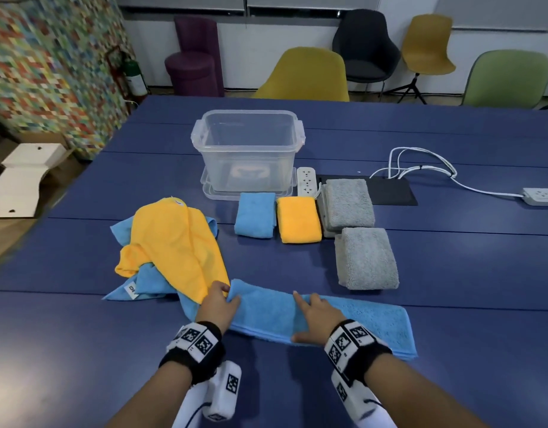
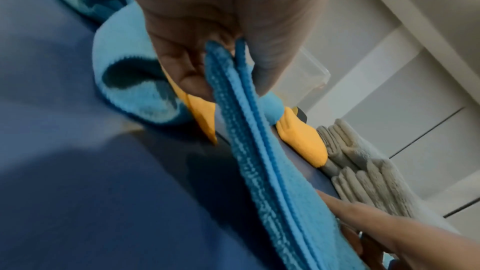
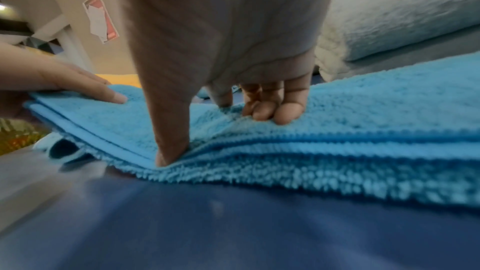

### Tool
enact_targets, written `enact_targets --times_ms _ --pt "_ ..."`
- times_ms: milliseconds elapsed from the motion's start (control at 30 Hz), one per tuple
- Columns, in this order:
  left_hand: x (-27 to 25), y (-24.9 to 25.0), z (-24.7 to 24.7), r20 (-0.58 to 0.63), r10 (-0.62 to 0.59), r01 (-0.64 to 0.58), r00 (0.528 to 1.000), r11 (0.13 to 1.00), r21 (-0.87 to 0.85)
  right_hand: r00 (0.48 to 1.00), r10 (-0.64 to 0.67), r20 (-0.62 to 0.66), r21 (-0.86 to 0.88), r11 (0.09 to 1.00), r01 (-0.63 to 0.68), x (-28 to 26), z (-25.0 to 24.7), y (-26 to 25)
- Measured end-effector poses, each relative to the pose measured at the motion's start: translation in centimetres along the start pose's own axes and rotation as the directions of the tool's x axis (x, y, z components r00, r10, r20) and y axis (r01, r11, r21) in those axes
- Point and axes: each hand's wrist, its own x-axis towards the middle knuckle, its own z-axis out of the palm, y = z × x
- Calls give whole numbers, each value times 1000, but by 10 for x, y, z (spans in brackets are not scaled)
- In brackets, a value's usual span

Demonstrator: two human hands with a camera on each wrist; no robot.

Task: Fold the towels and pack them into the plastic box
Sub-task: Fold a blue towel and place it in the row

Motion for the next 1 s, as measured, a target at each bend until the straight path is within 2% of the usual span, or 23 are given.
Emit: enact_targets --times_ms 100,200,267,333,400,433,467,567,600,667,733,800,867,900,933,1000 --pt "6 5 -21 -45 61 -65 997 994 -86 997 -47 -68 106 993 54 8 -10 -12" --pt "1 19 -25 -3 172 -169 985 962 -213 970 -15 -242 393 913 112 5 -14 -8" --pt "-7 33 -16 82 250 -224 965 944 -244 950 74 -303 671 725 157 0 -16 -5" --pt "-16 46 0 188 322 -277 928 933 -230 958 144 -247 888 430 164 -5 -20 -5" --pt "-24 59 16 287 357 -298 889 927 -228 979 153 -134 974 201 102 -11 -27 -4" --pt "-27 63 23 329 365 -302 871 926 -227 985 144 -93 985 157 70 -12 -28 -3" --pt "-28 65 29 363 367 -300 856 926 -227 988 137 -67 986 164 44 -14 -26 0" --pt "-28 67 39 435 350 -296 830 936 -189 985 147 -85 952 303 37 -15 -17 9" --pt "-28 66 40 453 347 -311 821 938 -155 983 152 -100 946 321 47 -15 -14 10" --pt "-26 61 42 453 379 -421 807 907 -10 977 179 -119 931 362 47 -11 -8 10" --pt "-21 53 46 413 432 -556 802 793 250 960 249 -127 909 417 12 -4 -1 10" --pt "-18 46 53 458 411 -603 788 665 442 936 324 -134 908 418 -15 3 6 12" --pt "-16 40 61 525 375 -634 764 584 506 895 419 -152 921 388 -25 6 11 12" --pt "-12 36 67 549 344 -635 762 565 527 870 456 -185 915 403 -17 6 13 12" --pt "-7 35 71 547 331 -629 769 550 550 846 479 -236 898 439 2 6 16 13" --pt "-6 37 77 476 335 -581 813 517 629 801 464 -379 820 569 58 3 17 14"
